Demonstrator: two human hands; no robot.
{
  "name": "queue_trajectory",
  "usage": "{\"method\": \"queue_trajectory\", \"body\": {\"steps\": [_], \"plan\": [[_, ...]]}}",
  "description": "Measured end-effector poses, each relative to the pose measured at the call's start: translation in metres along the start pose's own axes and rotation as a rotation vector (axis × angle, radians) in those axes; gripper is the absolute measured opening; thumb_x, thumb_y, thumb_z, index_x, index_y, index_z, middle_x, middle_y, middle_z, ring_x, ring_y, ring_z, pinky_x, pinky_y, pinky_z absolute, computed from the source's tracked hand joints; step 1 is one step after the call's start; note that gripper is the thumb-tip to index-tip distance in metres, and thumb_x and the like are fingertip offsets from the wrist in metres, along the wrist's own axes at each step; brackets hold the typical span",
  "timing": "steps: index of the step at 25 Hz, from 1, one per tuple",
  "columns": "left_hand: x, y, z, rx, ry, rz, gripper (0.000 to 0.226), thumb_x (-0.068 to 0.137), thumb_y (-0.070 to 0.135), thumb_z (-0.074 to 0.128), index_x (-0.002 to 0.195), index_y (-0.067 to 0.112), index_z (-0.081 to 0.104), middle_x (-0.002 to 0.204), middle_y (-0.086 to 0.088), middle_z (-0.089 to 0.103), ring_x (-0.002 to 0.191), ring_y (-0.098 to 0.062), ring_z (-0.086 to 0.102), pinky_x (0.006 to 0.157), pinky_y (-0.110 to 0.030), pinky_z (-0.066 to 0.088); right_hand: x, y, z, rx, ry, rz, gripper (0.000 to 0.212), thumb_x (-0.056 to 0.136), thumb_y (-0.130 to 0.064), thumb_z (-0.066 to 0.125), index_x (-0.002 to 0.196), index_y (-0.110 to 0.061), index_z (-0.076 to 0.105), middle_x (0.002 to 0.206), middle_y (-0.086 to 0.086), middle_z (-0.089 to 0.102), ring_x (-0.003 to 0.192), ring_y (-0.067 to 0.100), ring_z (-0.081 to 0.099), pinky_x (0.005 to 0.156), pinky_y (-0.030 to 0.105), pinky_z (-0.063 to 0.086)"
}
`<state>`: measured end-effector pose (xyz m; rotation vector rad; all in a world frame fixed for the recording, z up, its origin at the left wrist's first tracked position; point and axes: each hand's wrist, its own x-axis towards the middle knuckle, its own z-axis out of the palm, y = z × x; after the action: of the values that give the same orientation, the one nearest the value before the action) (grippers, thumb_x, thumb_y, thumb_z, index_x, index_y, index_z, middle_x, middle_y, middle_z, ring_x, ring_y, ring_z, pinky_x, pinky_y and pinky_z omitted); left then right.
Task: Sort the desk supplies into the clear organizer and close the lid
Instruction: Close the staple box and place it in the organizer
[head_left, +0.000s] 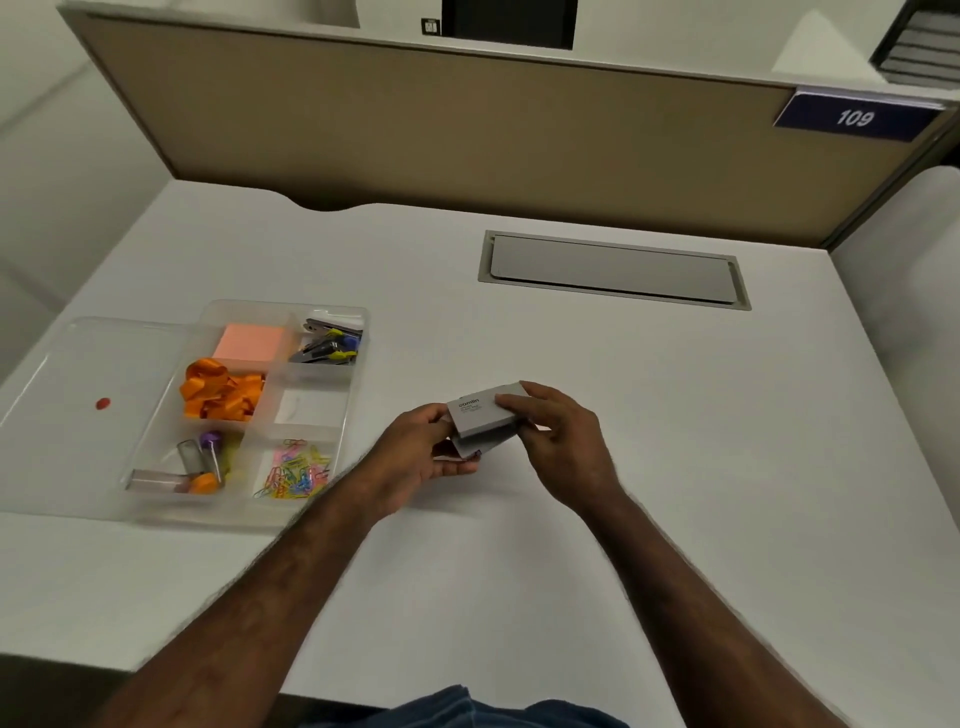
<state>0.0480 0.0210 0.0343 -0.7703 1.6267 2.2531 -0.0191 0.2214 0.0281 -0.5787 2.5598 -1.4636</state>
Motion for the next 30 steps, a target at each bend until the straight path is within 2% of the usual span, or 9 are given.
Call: {"method": "queue_trajectory", "body": {"steps": [3, 5, 9, 12, 14, 17, 22, 27, 30], "plan": [[-0.006, 0.005, -0.019, -0.217, 0.017, -0.026, 0.031, 0.111, 0.016, 0.041, 0.124, 0.002, 0.065, 0.123, -0.022, 0.072, 0.102, -0.038, 0.074, 0.080, -0.048, 0.065, 0.001, -0.015, 0.014, 0.058, 0.013, 0.009, 0.043, 0.093, 0.005, 0.065, 0.121, -0.025, 0.078, 0.137, -0.002, 0.066, 0.128, 0.012, 0.060, 0.100, 0.025, 0.055], [-0.010, 0.009, -0.035, -0.284, 0.030, -0.018, 0.034, 0.110, 0.023, 0.047, 0.125, -0.003, 0.063, 0.122, -0.023, 0.071, 0.103, -0.038, 0.072, 0.079, -0.048, 0.065, -0.001, -0.026, 0.028, 0.082, 0.002, 0.034, 0.046, 0.091, 0.007, 0.063, 0.121, -0.025, 0.078, 0.137, -0.003, 0.064, 0.128, 0.011, 0.060, 0.096, 0.015, 0.053], [-0.014, 0.016, -0.069, -0.101, 0.058, 0.064, 0.025, 0.102, 0.017, 0.062, 0.121, 0.001, 0.066, 0.115, -0.021, 0.067, 0.096, -0.029, 0.069, 0.072, -0.038, 0.065, -0.004, -0.047, 0.060, 0.200, -0.105, 0.098, 0.051, 0.084, 0.005, 0.060, 0.122, -0.023, 0.077, 0.142, -0.003, 0.061, 0.128, 0.013, 0.060, 0.096, 0.031, 0.059], [-0.018, 0.025, -0.103, 0.004, 0.049, 0.077, 0.018, 0.103, 0.017, 0.060, 0.117, 0.010, 0.069, 0.112, -0.018, 0.071, 0.092, -0.026, 0.071, 0.068, -0.035, 0.064, 0.003, -0.065, 0.082, 0.353, -0.076, 0.210, 0.034, 0.089, -0.004, 0.071, 0.117, -0.022, 0.077, 0.123, -0.005, 0.074, 0.109, 0.016, 0.073, 0.090, 0.042, 0.062], [-0.021, 0.033, -0.125, 0.073, 0.029, 0.077, 0.016, 0.104, 0.019, 0.060, 0.115, 0.017, 0.072, 0.111, -0.013, 0.075, 0.094, -0.025, 0.073, 0.069, -0.034, 0.063, 0.012, -0.077, 0.095, 0.505, -0.066, 0.313, 0.031, 0.092, -0.006, 0.075, 0.121, -0.015, 0.073, 0.113, 0.005, 0.077, 0.099, 0.023, 0.076, 0.085, 0.047, 0.064], [-0.020, 0.042, -0.158, 0.132, 0.049, 0.095, 0.017, 0.103, 0.023, 0.062, 0.117, 0.022, 0.071, 0.116, -0.011, 0.074, 0.102, -0.026, 0.072, 0.071, -0.034, 0.063, 0.025, -0.096, 0.117, 0.645, -0.140, 0.485, 0.040, 0.089, -0.002, 0.077, 0.127, -0.010, 0.067, 0.102, 0.018, 0.075, 0.094, 0.030, 0.077, 0.080, 0.045, 0.065], [-0.009, 0.052, -0.198, 0.240, 0.200, 0.200, 0.035, 0.100, 0.026, 0.067, 0.133, 0.012, 0.065, 0.120, -0.011, 0.071, 0.105, -0.024, 0.071, 0.087, -0.049, 0.064, 0.044, -0.124, 0.157, 0.657, -0.082, 0.566, 0.042, 0.087, 0.002, 0.077, 0.127, -0.004, 0.064, 0.095, 0.018, 0.077, 0.085, 0.026, 0.078, 0.072, 0.039, 0.065], [-0.003, 0.065, -0.235, 0.403, 0.301, 0.351, 0.028, 0.101, 0.020, 0.066, 0.126, 0.009, 0.067, 0.108, -0.012, 0.073, 0.098, -0.024, 0.072, 0.072, -0.030, 0.061, 0.063, -0.136, 0.188, 0.464, 0.044, 0.554, 0.046, 0.086, -0.004, 0.079, 0.130, -0.006, 0.063, 0.099, 0.021, 0.076, 0.086, 0.027, 0.079, 0.076, 0.044, 0.066], [-0.006, 0.072, -0.259, 0.578, 0.392, 0.494, 0.021, 0.099, 0.023, 0.068, 0.117, 0.015, 0.072, 0.096, 0.008, 0.072, 0.088, -0.007, 0.067, 0.074, -0.009, 0.050, 0.068, -0.139, 0.203, 0.293, 0.037, 0.535, 0.050, 0.086, -0.012, 0.081, 0.132, -0.009, 0.061, 0.097, 0.011, 0.078, 0.088, 0.024, 0.079, 0.078, 0.044, 0.066]]}}
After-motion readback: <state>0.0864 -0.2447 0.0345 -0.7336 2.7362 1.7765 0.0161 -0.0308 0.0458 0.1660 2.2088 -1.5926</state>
